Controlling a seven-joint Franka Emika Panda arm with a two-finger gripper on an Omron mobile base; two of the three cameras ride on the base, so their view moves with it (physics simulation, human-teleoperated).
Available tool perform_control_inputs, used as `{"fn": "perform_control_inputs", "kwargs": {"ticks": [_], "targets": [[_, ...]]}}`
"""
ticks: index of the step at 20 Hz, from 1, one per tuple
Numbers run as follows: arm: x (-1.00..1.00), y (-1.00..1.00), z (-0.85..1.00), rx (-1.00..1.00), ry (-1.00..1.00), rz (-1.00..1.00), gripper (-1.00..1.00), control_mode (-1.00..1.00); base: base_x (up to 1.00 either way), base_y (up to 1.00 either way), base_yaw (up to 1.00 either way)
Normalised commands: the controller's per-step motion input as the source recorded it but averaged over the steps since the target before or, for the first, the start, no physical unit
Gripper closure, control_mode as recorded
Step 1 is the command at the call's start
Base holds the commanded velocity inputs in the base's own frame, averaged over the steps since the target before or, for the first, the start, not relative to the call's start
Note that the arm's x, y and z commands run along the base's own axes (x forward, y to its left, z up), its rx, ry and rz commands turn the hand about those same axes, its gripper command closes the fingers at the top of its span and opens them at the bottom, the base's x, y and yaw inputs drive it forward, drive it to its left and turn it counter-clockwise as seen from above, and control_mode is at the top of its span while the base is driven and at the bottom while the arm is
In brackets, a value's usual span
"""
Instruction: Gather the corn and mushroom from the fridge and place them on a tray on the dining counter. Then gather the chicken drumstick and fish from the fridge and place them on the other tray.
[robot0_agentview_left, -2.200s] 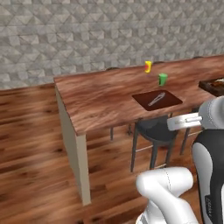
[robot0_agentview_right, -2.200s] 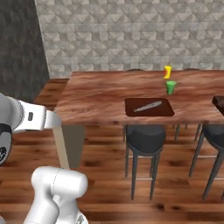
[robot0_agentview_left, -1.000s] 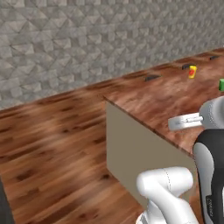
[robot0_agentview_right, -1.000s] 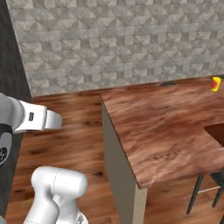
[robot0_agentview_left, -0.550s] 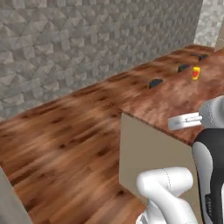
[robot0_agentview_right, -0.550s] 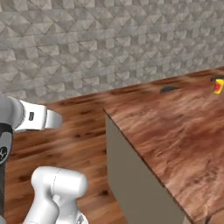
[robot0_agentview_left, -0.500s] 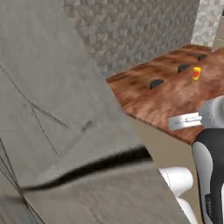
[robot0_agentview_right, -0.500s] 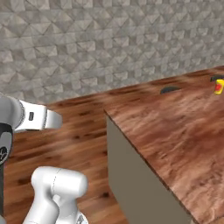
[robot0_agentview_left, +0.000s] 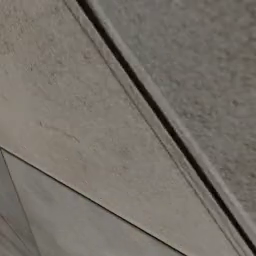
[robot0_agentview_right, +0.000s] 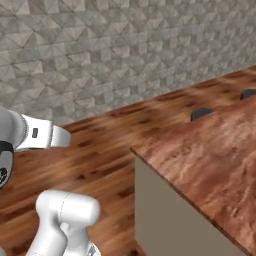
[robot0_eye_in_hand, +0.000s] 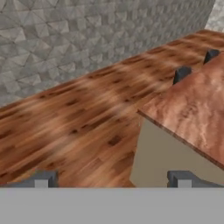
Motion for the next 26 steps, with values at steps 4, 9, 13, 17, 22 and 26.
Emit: {"fn": "perform_control_inputs", "kwargs": {"ticks": [4,9,13,17,22,26], "targets": [[0.0,0.0,0.0,0.0,0.0,0.0,-1.0,1.0,0.62,1.0,-0.24],[0.0,0.0,0.0,0.0,0.0,0.0,-1.0,1.0,0.76,1.0,-0.26],[0.0,0.0,0.0,0.0,0.0,0.0,-1.0,1.0,0.66,1.0,-0.21],[0.0,0.0,0.0,0.0,0.0,0.0,-1.0,1.0,0.73,0.98,-0.17],[0.0,0.0,0.0,0.0,0.0,0.0,-1.0,1.0,0.8,1.0,-0.16],[0.0,0.0,0.0,0.0,0.0,0.0,-1.0,1.0,0.96,0.84,-0.25]]}}
